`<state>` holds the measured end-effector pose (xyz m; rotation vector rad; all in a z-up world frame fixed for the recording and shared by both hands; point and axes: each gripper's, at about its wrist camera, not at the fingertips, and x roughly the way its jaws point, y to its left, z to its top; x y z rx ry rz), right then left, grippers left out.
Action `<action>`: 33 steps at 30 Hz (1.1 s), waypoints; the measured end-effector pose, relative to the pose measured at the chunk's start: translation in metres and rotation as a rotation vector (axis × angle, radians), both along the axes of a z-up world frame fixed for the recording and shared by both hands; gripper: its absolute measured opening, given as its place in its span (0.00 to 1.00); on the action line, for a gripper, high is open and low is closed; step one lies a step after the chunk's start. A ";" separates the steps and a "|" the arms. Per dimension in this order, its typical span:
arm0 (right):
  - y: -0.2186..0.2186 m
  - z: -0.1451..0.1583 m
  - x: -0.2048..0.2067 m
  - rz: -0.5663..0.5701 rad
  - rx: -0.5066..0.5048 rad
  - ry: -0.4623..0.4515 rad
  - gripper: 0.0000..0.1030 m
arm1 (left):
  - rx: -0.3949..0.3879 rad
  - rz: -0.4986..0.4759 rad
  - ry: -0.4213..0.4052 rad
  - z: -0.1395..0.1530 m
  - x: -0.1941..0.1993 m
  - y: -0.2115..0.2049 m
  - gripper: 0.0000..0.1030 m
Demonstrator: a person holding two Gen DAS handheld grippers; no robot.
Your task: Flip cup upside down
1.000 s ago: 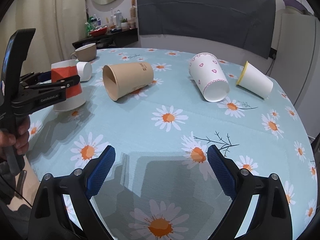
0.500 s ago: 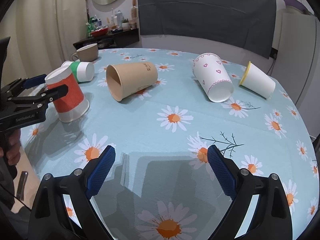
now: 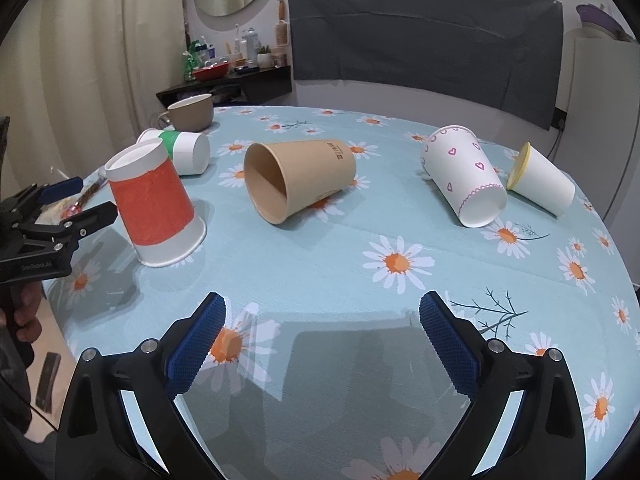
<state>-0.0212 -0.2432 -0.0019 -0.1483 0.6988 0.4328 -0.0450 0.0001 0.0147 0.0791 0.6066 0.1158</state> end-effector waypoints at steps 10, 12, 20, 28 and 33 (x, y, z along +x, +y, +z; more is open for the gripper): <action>0.018 0.001 -0.003 0.001 0.005 -0.021 0.91 | 0.038 -0.025 -0.024 -0.003 0.004 0.034 0.94; 0.022 0.001 -0.003 0.012 0.003 -0.030 0.91 | 0.058 -0.039 -0.024 -0.005 0.007 0.034 0.94; 0.033 0.004 -0.005 0.053 0.000 -0.053 0.91 | 0.035 -0.081 0.001 -0.021 0.017 0.037 0.94; 0.034 -0.004 -0.006 0.061 0.019 -0.017 0.91 | 0.014 -0.079 -0.010 -0.022 0.016 0.039 0.94; 0.036 -0.004 -0.014 0.058 0.010 -0.060 0.91 | 0.018 -0.077 -0.018 -0.022 0.015 0.039 0.94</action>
